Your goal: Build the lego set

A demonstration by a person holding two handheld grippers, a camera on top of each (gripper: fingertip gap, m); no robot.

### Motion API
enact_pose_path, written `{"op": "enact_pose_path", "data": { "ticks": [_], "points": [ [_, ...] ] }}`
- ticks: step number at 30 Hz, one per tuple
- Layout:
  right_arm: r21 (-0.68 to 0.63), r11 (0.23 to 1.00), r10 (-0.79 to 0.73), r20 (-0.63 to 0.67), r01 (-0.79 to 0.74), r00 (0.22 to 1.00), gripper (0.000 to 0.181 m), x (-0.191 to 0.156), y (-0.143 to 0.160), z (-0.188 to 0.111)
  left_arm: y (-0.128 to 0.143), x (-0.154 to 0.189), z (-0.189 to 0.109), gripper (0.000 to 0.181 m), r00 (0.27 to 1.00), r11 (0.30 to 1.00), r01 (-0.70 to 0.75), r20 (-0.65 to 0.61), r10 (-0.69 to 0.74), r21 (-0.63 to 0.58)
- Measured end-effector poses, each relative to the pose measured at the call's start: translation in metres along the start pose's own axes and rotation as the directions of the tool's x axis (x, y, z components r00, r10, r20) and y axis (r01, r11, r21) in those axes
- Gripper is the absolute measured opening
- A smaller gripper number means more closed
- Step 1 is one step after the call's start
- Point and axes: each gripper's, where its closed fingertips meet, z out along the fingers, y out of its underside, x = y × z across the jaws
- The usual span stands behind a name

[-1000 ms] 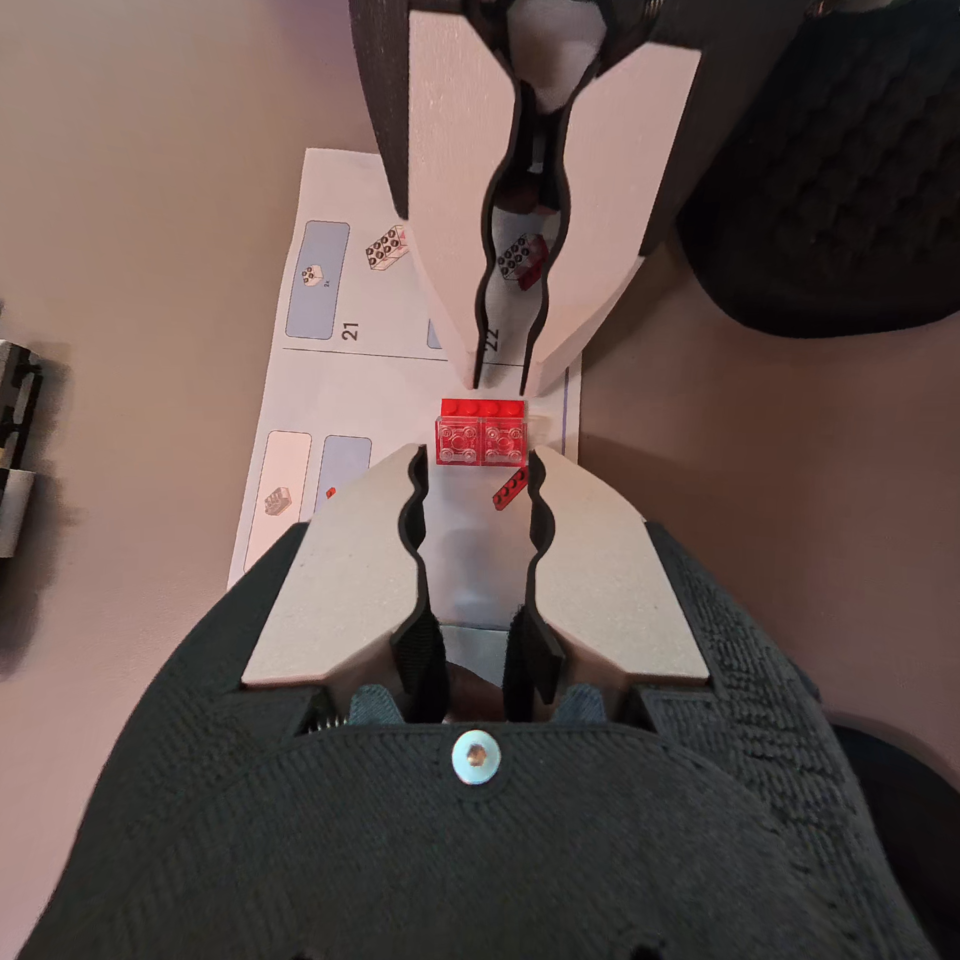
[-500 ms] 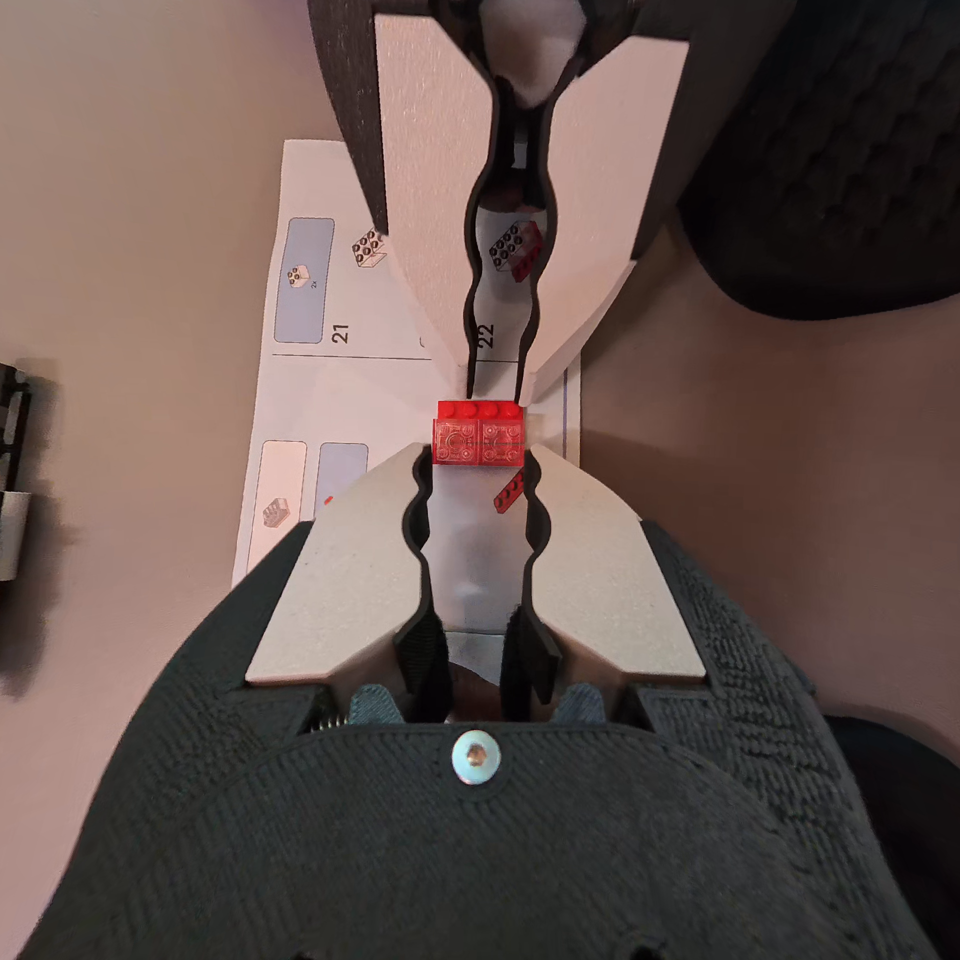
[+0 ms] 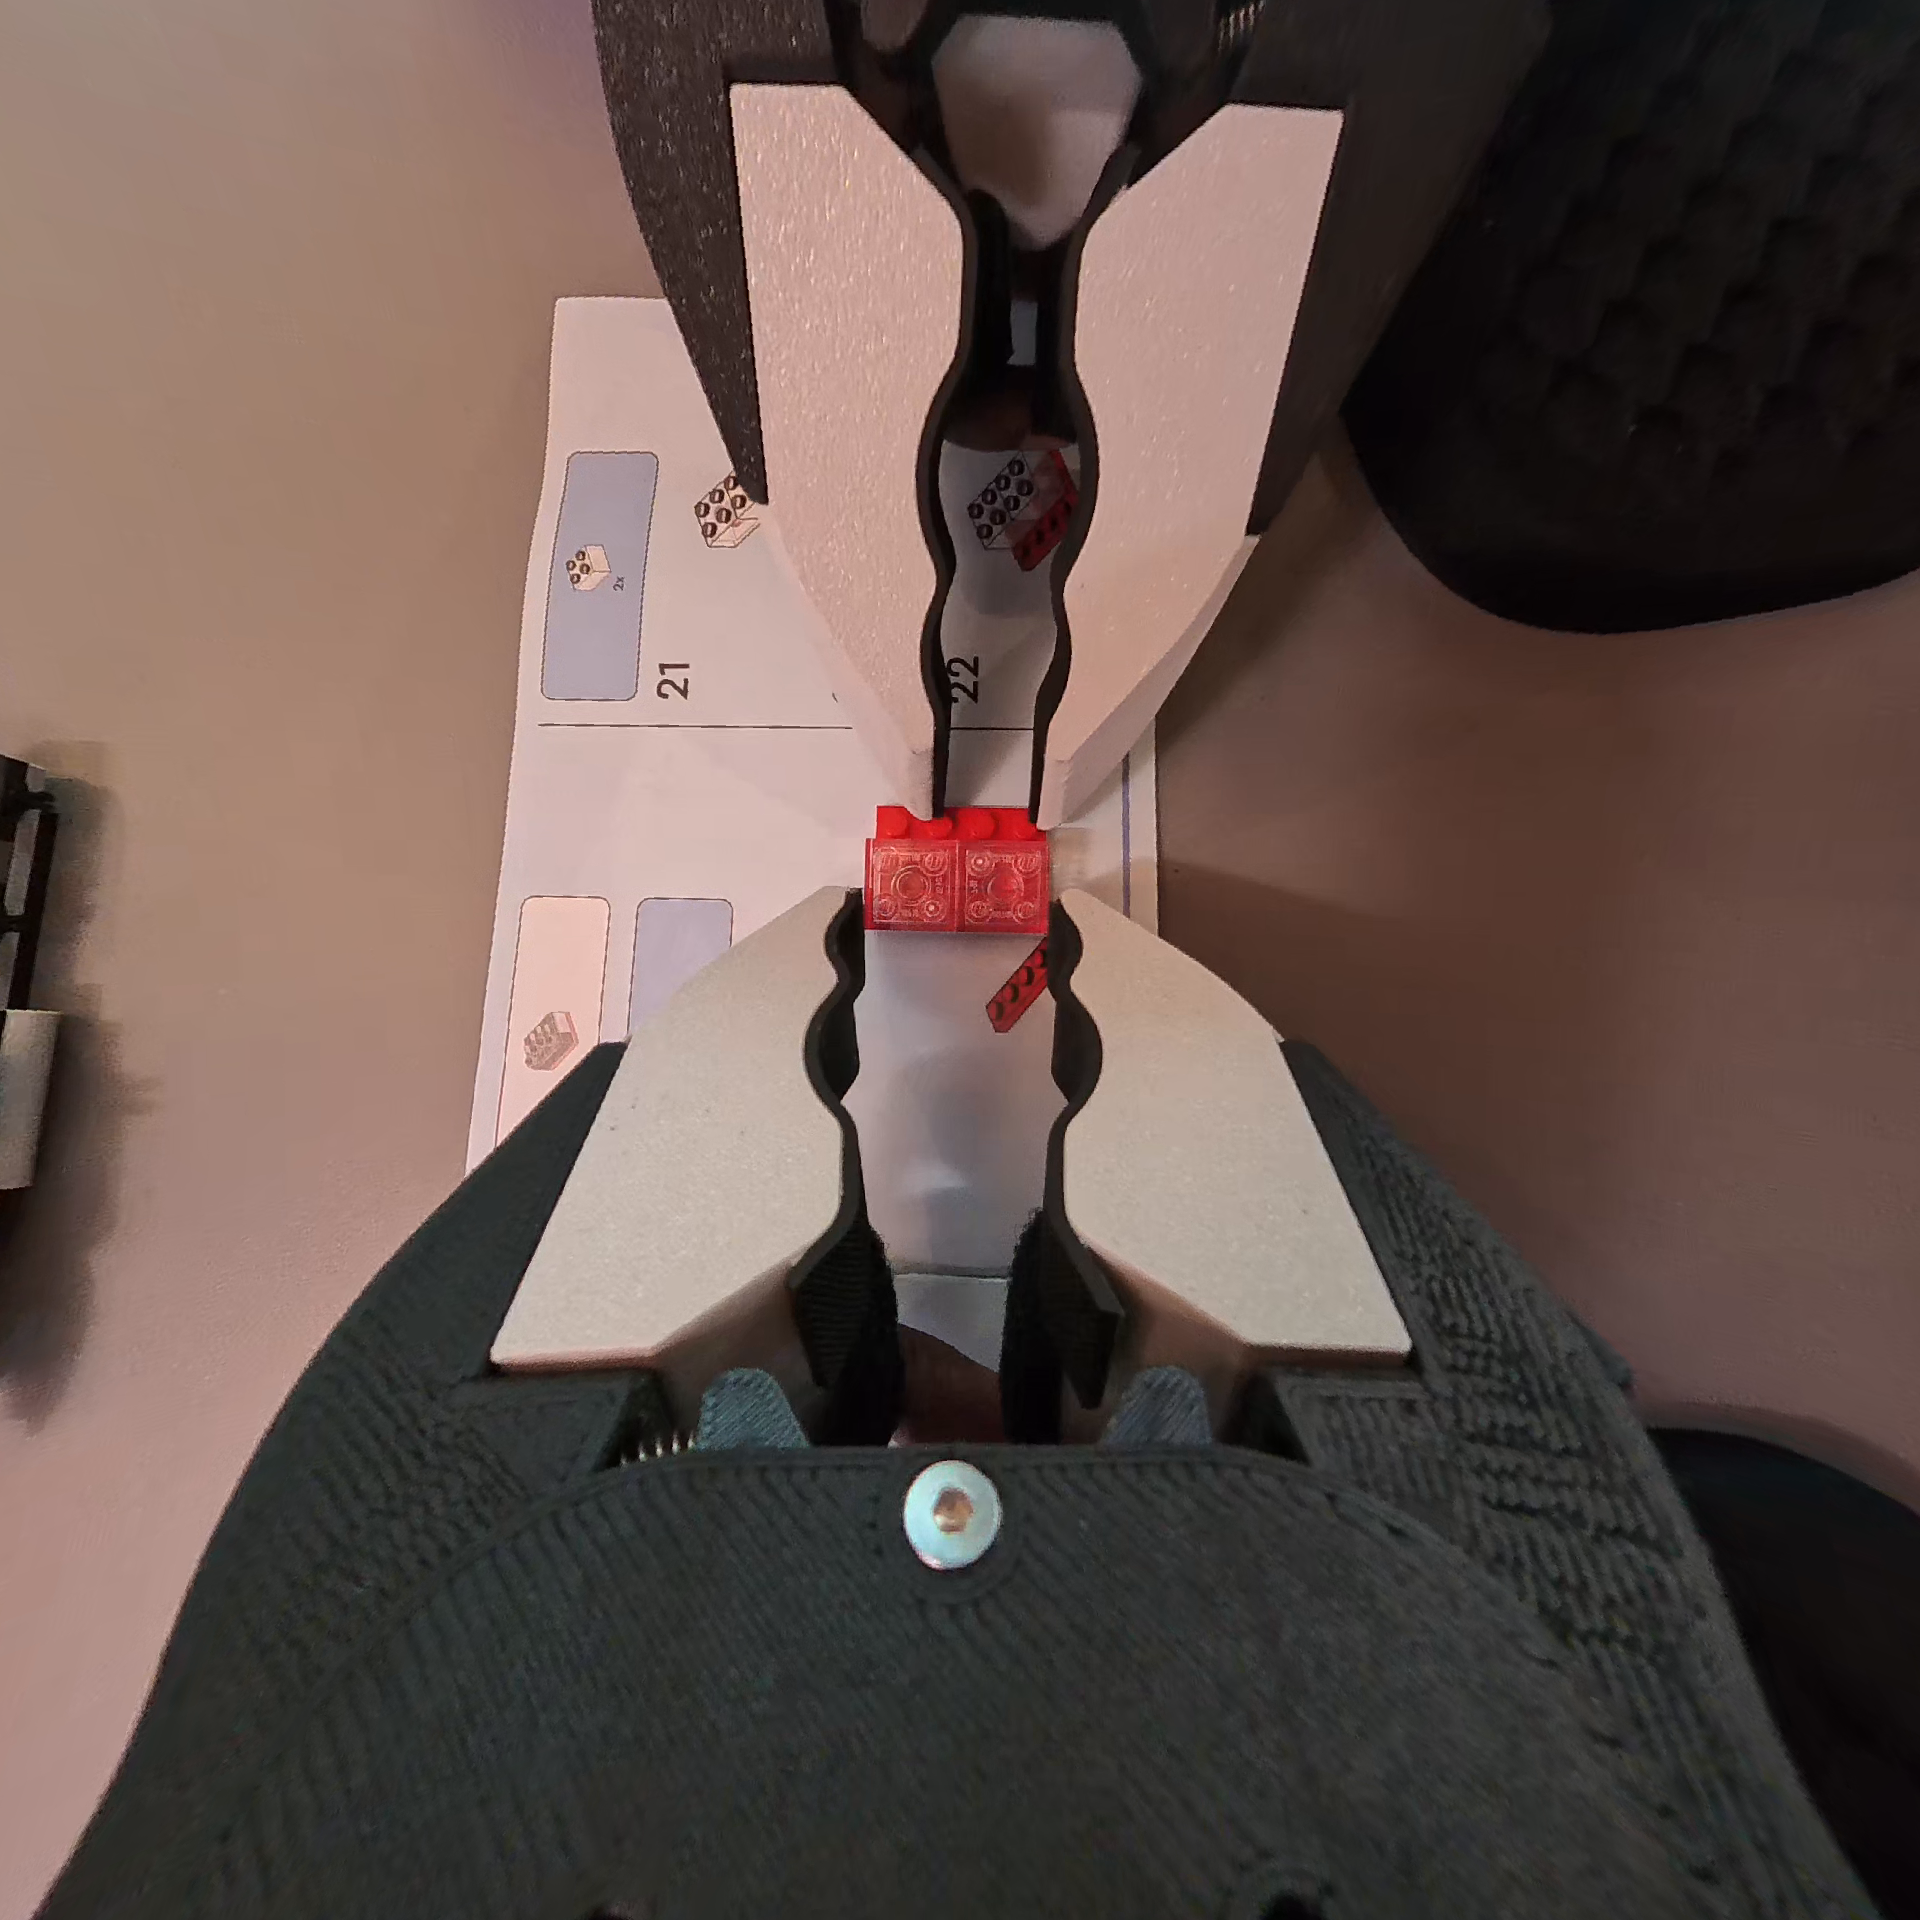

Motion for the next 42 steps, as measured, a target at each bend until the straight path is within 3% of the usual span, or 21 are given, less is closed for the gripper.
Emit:
{"op": "enact_pose_path", "data": {
  "ticks": [8,14,19,26,42],
  "points": [
    [0.015,1.0,0.01,0.018,-0.011,1.0,0.019,-0.001,-0.001,-0.002,0.0,0.0,0.001,0.034,1.0,1.0,-0.003,0.001,0.003,-0.015],
    [0.125,0.991,0.04,-0.017,-0.038,0.999,0.015,0.006,-0.019,-0.012,-0.004,0.002,-0.006,0.041,1.0,0.999,0.028,-0.014,-0.027,0.031],
    [0.107,0.993,0.047,-0.026,-0.044,0.999,0.012,0.006,-0.02,-0.006,-0.015,-0.001,-0.014,0.022,0.997,0.986,0.077,-0.025,-0.074,0.146],
    [0.073,0.994,0.082,-0.012,-0.081,0.997,0.008,0.006,-0.014,-0.001,-0.009,0.001,-0.004,0.004,0.997,0.992,0.079,-0.016,-0.078,0.097],
    [0.012,0.993,0.115,0.025,-0.115,0.993,0.001,0.001,-0.013,-0.001,-0.009,0.004,-0.003,0.001,0.97,0.977,0.207,-0.141,-0.197,0.06]
  ]
}}
